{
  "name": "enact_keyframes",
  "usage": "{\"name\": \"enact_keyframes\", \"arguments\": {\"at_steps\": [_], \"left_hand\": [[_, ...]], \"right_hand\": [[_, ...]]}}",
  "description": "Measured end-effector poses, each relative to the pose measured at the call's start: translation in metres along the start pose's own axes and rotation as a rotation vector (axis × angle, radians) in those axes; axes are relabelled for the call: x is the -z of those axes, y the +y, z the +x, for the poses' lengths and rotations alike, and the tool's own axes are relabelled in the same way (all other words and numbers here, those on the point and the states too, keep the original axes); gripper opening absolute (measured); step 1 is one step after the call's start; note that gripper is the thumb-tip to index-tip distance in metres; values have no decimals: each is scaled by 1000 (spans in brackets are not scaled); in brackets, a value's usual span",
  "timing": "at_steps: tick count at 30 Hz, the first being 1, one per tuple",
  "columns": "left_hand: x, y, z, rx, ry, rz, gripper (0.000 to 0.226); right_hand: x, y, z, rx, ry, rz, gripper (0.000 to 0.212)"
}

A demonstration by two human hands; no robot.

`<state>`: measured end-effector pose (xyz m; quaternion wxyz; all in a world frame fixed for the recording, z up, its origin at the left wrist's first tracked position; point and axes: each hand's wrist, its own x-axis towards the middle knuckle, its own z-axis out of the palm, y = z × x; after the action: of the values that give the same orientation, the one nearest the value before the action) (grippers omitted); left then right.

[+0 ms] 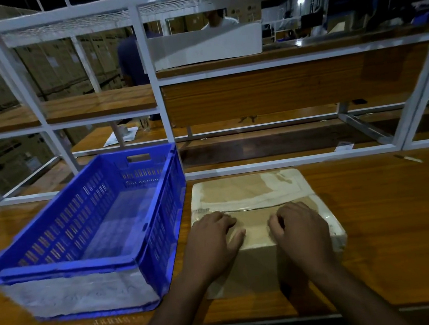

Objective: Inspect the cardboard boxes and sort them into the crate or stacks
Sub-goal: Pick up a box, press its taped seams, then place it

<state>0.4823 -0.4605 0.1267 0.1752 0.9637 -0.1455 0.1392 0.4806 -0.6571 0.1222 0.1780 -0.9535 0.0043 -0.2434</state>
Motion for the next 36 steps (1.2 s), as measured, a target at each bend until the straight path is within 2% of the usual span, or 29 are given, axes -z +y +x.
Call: {"name": "enact_keyframes", "arguments": {"at_steps": [5, 7, 9, 12, 14, 16, 21, 26, 30, 32, 34, 36], "left_hand": [[5, 2, 26, 71, 37, 7, 30], [2, 0, 34, 91, 95, 27, 36], [-6, -2, 42, 79, 102, 62, 52], [-15, -5, 52, -22, -67, 143, 61], [-17, -8, 56, -46, -223, 131, 60], [-17, -11, 58, -43, -302, 132, 61], [-17, -14, 57, 17, -276, 139, 66], [-13, -18, 56, 180, -272, 223, 66], [-12, -19, 58, 191, -266, 192, 64], [-13, -22, 59, 197, -229, 175, 66], [-14, -24, 57, 242, -142, 125, 73], [-13, -27, 54, 377, -71, -10, 89]], "right_hand": [[0, -11, 30, 43, -102, -148, 21], [-6, -15, 34, 125, -145, -172, 29], [-10, -16, 37, 187, -205, -147, 46], [-11, -14, 46, 297, -402, -146, 59], [-14, -12, 51, 295, -532, -135, 58], [-17, -11, 56, 274, -583, -121, 57], [-27, -9, 61, 241, -513, -80, 60], [-33, 10, 68, 57, -449, -188, 72], [-31, 18, 73, 41, -477, -192, 71], [-31, 18, 72, 38, -439, -176, 69], [-31, 24, 70, -49, -342, -171, 70], [-26, 32, 69, -213, -259, -203, 73]]}}
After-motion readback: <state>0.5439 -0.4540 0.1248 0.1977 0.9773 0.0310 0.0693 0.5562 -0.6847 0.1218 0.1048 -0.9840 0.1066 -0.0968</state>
